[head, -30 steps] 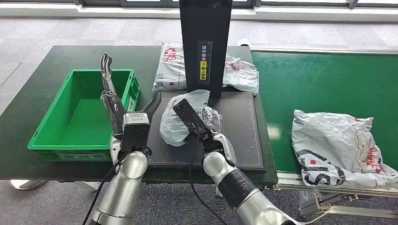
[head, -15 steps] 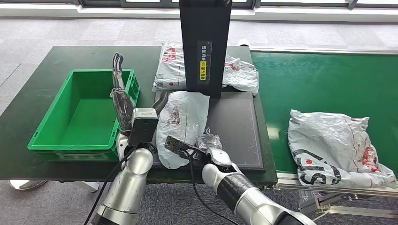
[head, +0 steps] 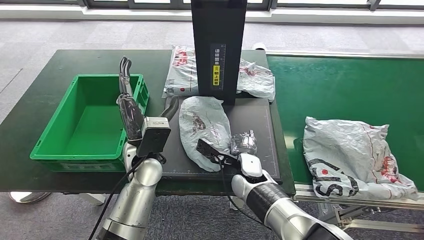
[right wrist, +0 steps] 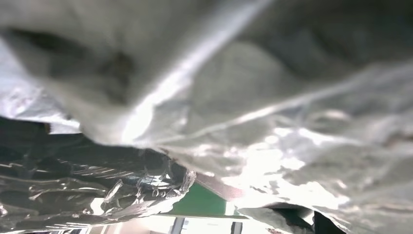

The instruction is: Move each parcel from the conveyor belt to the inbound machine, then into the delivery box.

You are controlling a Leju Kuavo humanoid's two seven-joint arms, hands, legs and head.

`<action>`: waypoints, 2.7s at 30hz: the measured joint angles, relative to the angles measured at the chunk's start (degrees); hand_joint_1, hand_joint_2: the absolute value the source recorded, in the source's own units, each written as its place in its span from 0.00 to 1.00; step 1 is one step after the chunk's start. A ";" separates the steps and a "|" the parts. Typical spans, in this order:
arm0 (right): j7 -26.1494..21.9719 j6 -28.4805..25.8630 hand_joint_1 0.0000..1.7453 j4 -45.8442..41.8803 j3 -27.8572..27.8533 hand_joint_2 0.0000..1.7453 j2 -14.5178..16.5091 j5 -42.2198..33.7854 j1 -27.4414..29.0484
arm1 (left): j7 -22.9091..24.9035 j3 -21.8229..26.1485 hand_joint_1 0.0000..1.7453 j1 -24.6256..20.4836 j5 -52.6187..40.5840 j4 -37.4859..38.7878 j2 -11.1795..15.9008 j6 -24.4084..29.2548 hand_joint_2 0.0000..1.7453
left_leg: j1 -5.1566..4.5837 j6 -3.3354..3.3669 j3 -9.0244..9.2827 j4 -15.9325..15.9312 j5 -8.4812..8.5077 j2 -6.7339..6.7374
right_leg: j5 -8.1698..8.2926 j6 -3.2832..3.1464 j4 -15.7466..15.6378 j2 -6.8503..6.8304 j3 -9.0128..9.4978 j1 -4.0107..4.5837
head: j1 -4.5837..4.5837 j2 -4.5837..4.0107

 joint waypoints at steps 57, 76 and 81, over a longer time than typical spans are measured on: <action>-9.31 3.43 0.00 -14.66 -22.82 0.00 -1.12 18.34 2.68 | 5.32 0.90 0.00 0.41 -13.80 -2.68 0.09 0.00 1.00 | 0.02 -0.04 -0.12 -0.01 -0.03 0.09 | -0.01 -0.06 0.02 0.09 -0.17 0.02 | -0.02 0.00; -17.59 13.52 0.00 -7.90 -24.90 0.00 1.85 4.29 -7.16 | 4.27 0.88 0.00 -0.15 -13.04 0.43 -0.06 0.00 1.00 | 0.01 -0.07 -0.12 0.00 0.00 0.10 | 0.02 -0.09 0.04 0.09 -0.19 0.01 | -0.01 0.00; -17.80 18.34 0.00 -8.90 -24.87 0.00 1.86 2.03 -9.94 | 4.30 0.89 0.00 -0.97 -13.28 1.14 -0.25 0.00 1.00 | 0.01 -0.07 -0.13 0.00 0.00 0.08 | 0.02 -0.10 0.04 0.08 -0.19 0.01 | -0.01 0.00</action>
